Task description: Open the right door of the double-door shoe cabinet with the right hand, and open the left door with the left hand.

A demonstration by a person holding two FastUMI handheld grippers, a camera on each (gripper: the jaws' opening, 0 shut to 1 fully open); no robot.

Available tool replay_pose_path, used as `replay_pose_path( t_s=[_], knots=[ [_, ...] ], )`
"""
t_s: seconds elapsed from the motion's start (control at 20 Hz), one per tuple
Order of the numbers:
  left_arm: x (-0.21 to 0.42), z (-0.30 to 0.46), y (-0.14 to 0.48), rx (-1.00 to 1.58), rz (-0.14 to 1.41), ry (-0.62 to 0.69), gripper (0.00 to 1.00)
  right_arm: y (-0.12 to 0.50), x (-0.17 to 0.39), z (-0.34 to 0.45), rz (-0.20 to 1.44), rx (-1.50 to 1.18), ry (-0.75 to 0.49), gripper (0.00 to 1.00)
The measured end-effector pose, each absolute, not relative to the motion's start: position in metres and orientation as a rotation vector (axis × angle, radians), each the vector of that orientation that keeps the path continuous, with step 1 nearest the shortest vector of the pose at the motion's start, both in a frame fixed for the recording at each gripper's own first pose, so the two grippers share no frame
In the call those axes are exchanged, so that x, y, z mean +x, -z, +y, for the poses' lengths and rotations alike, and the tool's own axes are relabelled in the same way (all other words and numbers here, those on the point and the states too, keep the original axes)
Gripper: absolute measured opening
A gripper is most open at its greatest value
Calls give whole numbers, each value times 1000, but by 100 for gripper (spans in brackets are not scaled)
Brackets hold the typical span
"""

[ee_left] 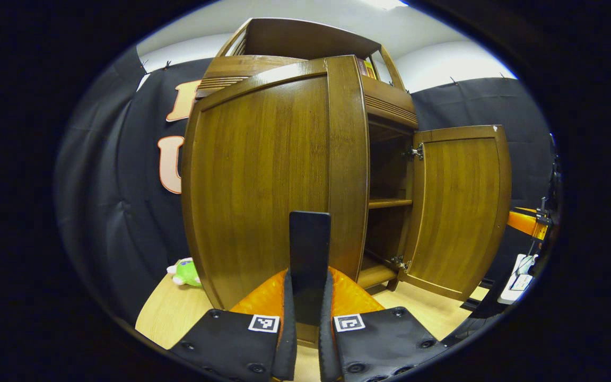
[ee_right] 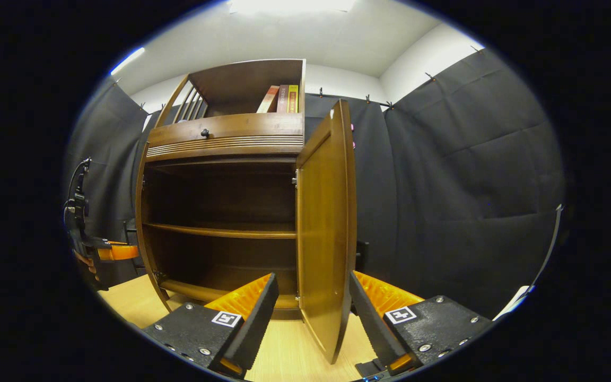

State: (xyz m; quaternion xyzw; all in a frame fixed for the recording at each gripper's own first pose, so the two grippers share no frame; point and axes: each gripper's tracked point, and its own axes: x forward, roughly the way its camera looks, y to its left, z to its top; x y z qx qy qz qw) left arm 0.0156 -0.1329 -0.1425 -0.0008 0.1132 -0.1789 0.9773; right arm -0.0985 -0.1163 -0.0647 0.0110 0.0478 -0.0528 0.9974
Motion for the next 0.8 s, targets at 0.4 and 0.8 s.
replay_pose_path(
  t_s=[0.4,0.8],
  knots=[
    [-13,-89,136,16,213,295,23,66,-91,-89,98,24,47,83],
    [-31,-30,130,58,203,182,14,70,-84,-60,106,29,-14,83]
  ],
)
